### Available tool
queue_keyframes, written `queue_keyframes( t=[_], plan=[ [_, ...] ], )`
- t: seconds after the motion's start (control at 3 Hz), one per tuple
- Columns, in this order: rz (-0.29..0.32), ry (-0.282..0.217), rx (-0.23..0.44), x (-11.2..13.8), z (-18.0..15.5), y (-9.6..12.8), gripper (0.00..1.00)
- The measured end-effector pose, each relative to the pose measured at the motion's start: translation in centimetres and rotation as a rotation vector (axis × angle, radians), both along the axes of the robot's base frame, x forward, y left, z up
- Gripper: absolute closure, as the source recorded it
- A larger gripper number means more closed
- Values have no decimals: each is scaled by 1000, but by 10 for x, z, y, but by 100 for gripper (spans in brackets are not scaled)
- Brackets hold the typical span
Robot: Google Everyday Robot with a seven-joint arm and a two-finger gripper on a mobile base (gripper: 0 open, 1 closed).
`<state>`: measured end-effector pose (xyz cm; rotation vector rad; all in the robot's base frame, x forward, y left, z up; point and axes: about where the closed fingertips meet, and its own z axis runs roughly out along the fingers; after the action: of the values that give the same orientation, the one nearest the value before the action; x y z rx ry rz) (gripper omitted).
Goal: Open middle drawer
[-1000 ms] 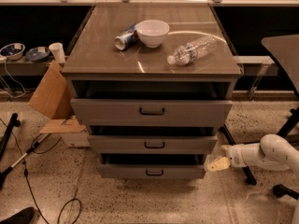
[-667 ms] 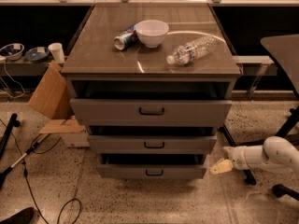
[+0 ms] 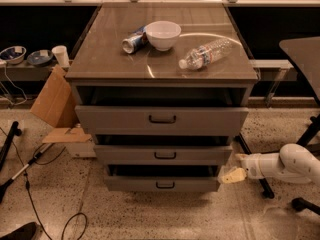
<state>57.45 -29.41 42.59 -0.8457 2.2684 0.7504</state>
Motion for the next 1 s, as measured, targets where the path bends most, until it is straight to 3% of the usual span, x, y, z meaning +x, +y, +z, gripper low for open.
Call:
queue_keyframes(
  t=[1.0],
  plan=[
    [28,-37,-1,32,15,39,0]
  ],
)
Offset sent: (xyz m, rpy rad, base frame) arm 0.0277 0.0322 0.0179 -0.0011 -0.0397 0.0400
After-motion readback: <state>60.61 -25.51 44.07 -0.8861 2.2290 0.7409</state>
